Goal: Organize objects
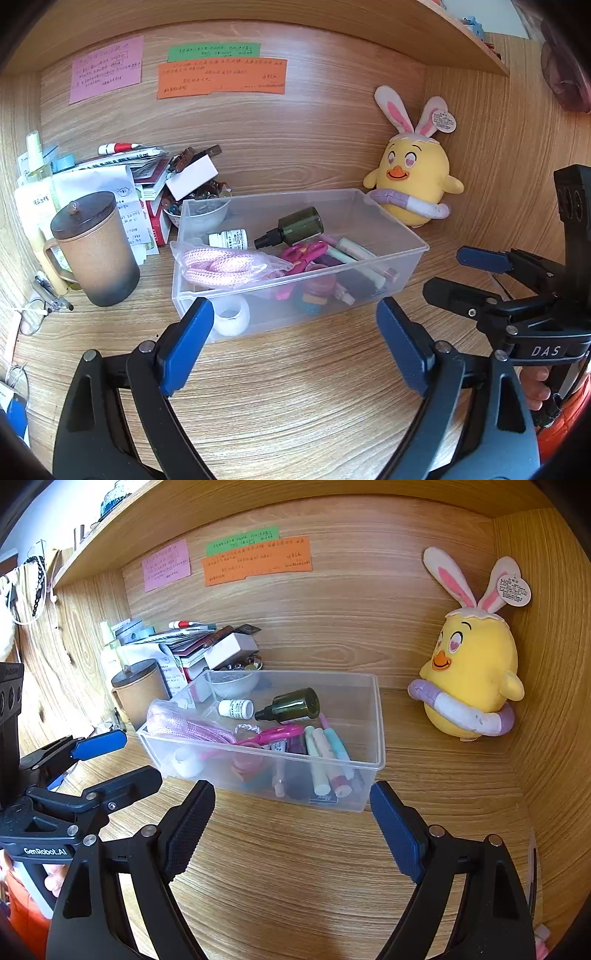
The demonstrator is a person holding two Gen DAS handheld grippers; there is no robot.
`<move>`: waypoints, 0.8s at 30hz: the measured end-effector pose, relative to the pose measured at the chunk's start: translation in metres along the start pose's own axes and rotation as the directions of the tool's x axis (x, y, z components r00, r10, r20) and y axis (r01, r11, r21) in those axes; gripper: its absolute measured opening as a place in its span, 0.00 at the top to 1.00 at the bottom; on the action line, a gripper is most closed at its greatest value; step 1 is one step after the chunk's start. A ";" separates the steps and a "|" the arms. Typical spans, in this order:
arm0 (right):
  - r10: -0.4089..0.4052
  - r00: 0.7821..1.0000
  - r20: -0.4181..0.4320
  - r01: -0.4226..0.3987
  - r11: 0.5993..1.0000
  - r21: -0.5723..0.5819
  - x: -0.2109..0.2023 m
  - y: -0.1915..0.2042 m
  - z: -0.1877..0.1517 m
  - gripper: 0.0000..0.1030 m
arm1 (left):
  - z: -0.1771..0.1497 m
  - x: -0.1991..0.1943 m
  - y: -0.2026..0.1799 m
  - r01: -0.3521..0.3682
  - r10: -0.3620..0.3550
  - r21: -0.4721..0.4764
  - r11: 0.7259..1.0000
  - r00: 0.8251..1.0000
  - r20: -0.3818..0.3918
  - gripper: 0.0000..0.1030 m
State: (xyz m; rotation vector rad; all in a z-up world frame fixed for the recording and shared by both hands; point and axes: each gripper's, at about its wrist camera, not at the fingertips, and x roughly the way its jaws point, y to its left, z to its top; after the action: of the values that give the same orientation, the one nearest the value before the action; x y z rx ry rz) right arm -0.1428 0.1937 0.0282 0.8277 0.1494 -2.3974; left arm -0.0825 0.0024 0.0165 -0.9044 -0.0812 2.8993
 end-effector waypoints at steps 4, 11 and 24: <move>0.009 1.000 0.001 -0.009 1.000 0.004 -0.001 0.000 -0.001 0.18 | -0.001 0.001 0.002 -0.003 0.003 -0.010 1.000 1.000 -0.001 0.10; 0.009 1.000 0.003 -0.009 1.000 -0.006 -0.003 0.002 -0.001 0.18 | -0.002 0.000 0.000 -0.003 0.003 -0.005 1.000 1.000 0.001 0.09; 0.011 1.000 0.007 -0.011 1.000 -0.005 -0.006 -0.001 -0.001 0.18 | -0.003 -0.002 -0.009 0.002 -0.002 0.017 1.000 1.000 0.006 0.09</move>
State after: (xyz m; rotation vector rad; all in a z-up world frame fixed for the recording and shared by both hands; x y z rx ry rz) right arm -0.1395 0.1976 0.0311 0.8155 0.1467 -2.3884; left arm -0.0780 0.0109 0.0157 -0.8930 -0.0571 2.8964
